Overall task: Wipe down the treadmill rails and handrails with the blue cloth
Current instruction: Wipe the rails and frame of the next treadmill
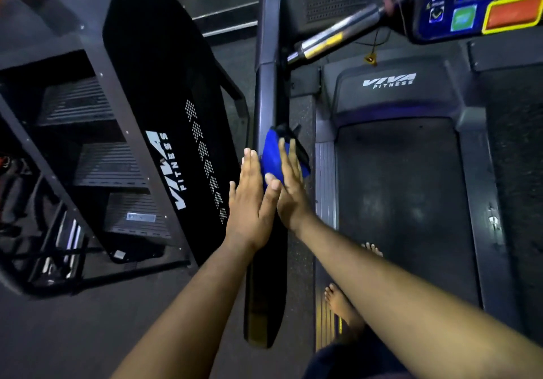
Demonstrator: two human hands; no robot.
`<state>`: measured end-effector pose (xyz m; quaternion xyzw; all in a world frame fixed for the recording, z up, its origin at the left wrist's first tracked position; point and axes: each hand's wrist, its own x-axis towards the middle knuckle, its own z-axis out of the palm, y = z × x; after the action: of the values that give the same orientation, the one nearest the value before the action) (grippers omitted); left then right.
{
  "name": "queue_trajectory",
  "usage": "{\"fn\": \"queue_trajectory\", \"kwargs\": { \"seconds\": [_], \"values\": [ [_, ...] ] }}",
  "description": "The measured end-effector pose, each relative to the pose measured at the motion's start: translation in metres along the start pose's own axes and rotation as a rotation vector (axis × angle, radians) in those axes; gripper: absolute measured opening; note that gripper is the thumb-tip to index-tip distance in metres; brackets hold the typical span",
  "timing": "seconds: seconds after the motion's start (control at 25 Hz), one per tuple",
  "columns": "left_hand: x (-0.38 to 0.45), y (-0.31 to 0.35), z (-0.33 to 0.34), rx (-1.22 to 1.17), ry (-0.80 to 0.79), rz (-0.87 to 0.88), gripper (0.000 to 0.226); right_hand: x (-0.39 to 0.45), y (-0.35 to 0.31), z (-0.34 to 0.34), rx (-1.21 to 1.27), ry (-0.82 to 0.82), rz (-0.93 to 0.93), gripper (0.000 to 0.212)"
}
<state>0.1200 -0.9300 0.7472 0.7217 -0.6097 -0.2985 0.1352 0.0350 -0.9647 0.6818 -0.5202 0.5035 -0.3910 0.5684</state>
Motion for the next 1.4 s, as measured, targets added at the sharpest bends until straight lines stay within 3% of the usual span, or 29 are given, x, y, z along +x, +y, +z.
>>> {"fn": "queue_trajectory", "kwargs": {
  "seconds": [0.28,0.52,0.6,0.72,0.8,0.92,1.0,1.08,1.16,1.24,1.32,1.4],
  "values": [
    [0.069,0.013,0.005,0.026,0.088,-0.017,0.093,0.144,-0.028,-0.033,-0.019,0.054,-0.061,0.071],
    [0.07,0.013,0.004,0.128,0.061,-0.035,0.09,0.094,-0.003,-0.023,0.215,0.025,0.231,0.075],
    [0.069,0.013,0.003,0.095,0.044,-0.037,0.092,0.1,-0.018,-0.022,-0.007,0.058,0.032,0.075],
    [0.068,0.015,0.003,0.072,0.047,-0.041,0.097,0.156,-0.036,-0.036,-0.505,-0.027,-0.325,0.064],
    [0.068,0.016,0.003,0.044,0.061,-0.047,0.099,0.18,-0.048,-0.043,-0.689,-0.049,-0.329,0.056],
    [0.067,0.012,0.002,-0.115,0.111,-0.014,0.096,0.134,-0.042,-0.043,-0.593,-0.036,-0.37,0.05],
    [0.068,0.011,0.0,-0.188,0.133,0.001,0.096,0.09,-0.028,-0.045,-0.601,-0.151,-0.433,0.048],
    [0.067,0.011,0.0,-0.194,0.135,0.008,0.097,0.109,-0.032,-0.053,-0.698,-0.216,-0.461,0.052],
    [0.066,0.011,0.002,-0.149,0.136,0.007,0.098,0.164,-0.053,-0.053,-0.763,-0.187,-0.375,0.06],
    [0.068,0.011,0.002,-0.148,0.142,-0.002,0.1,0.184,-0.064,-0.046,-0.67,-0.076,-0.259,0.064],
    [0.066,0.008,0.003,-0.209,0.168,0.009,0.101,0.147,-0.048,-0.036,-0.559,-0.017,-0.296,0.061],
    [0.066,0.006,0.002,-0.293,0.187,0.01,0.102,0.084,-0.021,-0.031,-0.533,-0.096,-0.405,0.053]
  ]
}}
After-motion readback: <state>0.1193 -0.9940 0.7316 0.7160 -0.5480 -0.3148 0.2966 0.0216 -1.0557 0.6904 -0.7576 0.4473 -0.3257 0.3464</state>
